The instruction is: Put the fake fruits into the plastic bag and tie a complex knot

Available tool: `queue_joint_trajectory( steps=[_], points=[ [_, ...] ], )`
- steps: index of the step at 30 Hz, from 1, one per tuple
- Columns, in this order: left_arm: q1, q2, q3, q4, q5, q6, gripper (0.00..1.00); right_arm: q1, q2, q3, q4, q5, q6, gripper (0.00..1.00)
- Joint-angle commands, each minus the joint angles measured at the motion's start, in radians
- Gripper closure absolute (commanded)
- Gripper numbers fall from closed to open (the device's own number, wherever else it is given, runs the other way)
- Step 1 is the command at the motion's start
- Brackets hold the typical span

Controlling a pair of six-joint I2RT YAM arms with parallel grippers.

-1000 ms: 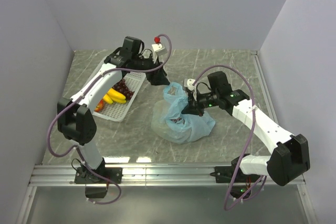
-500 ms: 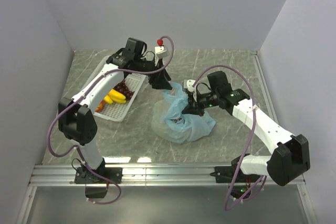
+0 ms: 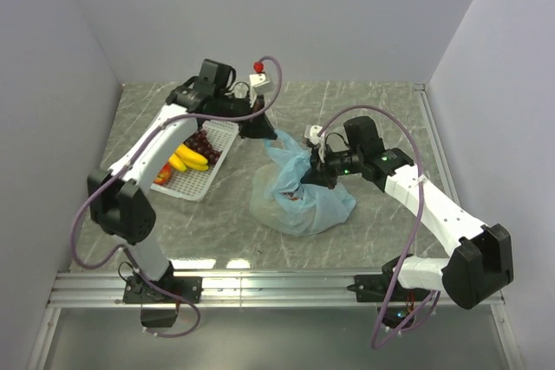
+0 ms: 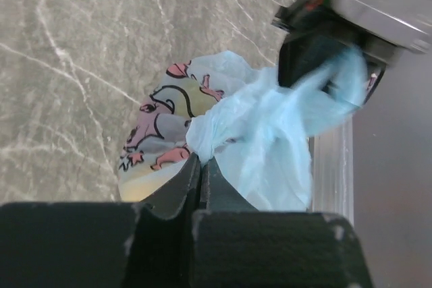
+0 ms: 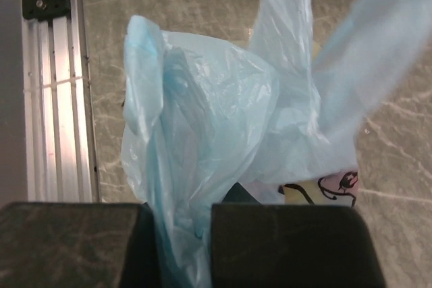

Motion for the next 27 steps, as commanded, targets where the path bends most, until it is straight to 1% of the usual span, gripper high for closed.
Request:
queue_joint_trajectory(
  steps=[1,2,3,5,6,7,8,9,10,11,12,13,14,16,17,19,20,22,24,25,27],
  points=[
    [0.007,-0.181,-0.047,-0.013,-0.012,-0.009,1.00,-0.003,-0.037,-0.022,0.086,0.063,0.195,1.00],
    [0.006,-0.209,-0.070,0.003,-0.017,-0.026,1.00,-0.003,-0.036,-0.024,0.103,0.068,0.233,1.00],
    [0.006,-0.257,-0.094,0.007,-0.018,-0.075,1.00,-0.003,-0.033,-0.024,0.106,0.074,0.303,1.00],
    [0.001,-0.301,-0.164,0.018,-0.003,-0.126,0.99,-0.005,-0.033,-0.033,0.134,0.100,0.405,1.00],
    [-0.005,-0.343,-0.193,0.038,-0.001,-0.191,1.00,-0.006,-0.028,-0.036,0.138,0.108,0.484,1.00],
    [-0.031,-0.367,-0.255,0.053,-0.020,-0.218,1.00,-0.005,-0.030,-0.045,0.146,0.121,0.529,1.00],
    [-0.056,-0.393,-0.294,0.085,-0.062,-0.253,0.99,-0.005,-0.031,-0.053,0.164,0.137,0.575,1.00],
    [-0.085,-0.449,-0.375,0.165,-0.117,-0.364,1.00,-0.005,-0.033,-0.067,0.174,0.146,0.659,1.00],
    [-0.147,-0.477,-0.415,0.205,-0.191,-0.414,1.00,-0.005,-0.036,-0.071,0.183,0.154,0.693,1.00],
    [-0.175,-0.498,-0.450,0.225,-0.278,-0.445,1.00,-0.005,-0.040,-0.076,0.195,0.172,0.726,1.00],
    [-0.200,-0.526,-0.513,0.265,-0.313,-0.507,1.00,-0.005,-0.051,-0.088,0.204,0.189,0.791,1.00],
    [-0.239,-0.532,-0.535,0.273,-0.333,-0.541,1.00,-0.005,-0.056,-0.093,0.209,0.198,0.816,1.00],
    [-0.261,-0.532,-0.556,0.283,-0.389,-0.610,1.00,-0.005,-0.062,-0.096,0.217,0.216,0.841,1.00],
    [-0.316,-0.520,-0.601,0.306,-0.440,-0.662,1.00,-0.008,-0.074,-0.102,0.226,0.235,0.907,1.00],
    [-0.332,-0.510,-0.612,0.319,-0.490,-0.689,0.99,-0.009,-0.077,-0.105,0.232,0.236,0.927,1.00],
    [-0.373,-0.476,-0.638,0.358,-0.530,-0.751,0.99,-0.011,-0.083,-0.114,0.250,0.229,0.985,1.00],
    [-0.387,-0.462,-0.645,0.375,-0.560,-0.764,1.00,-0.009,-0.083,-0.116,0.263,0.220,0.999,1.00],
    [-0.418,-0.422,-0.664,0.402,-0.661,-0.781,1.00,-0.012,-0.086,-0.125,0.281,0.191,1.042,1.00],
    [-0.419,-0.378,-0.676,0.449,-0.717,-0.790,1.00,-0.011,-0.094,-0.131,0.286,0.187,1.059,1.00],
    [-0.415,-0.361,-0.675,0.460,-0.741,-0.787,1.00,-0.015,-0.097,-0.136,0.298,0.172,1.065,1.00],
    [-0.409,-0.333,-0.685,0.536,-0.750,-0.778,1.00,-0.017,-0.115,-0.165,0.313,0.158,1.092,1.00]
  ],
)
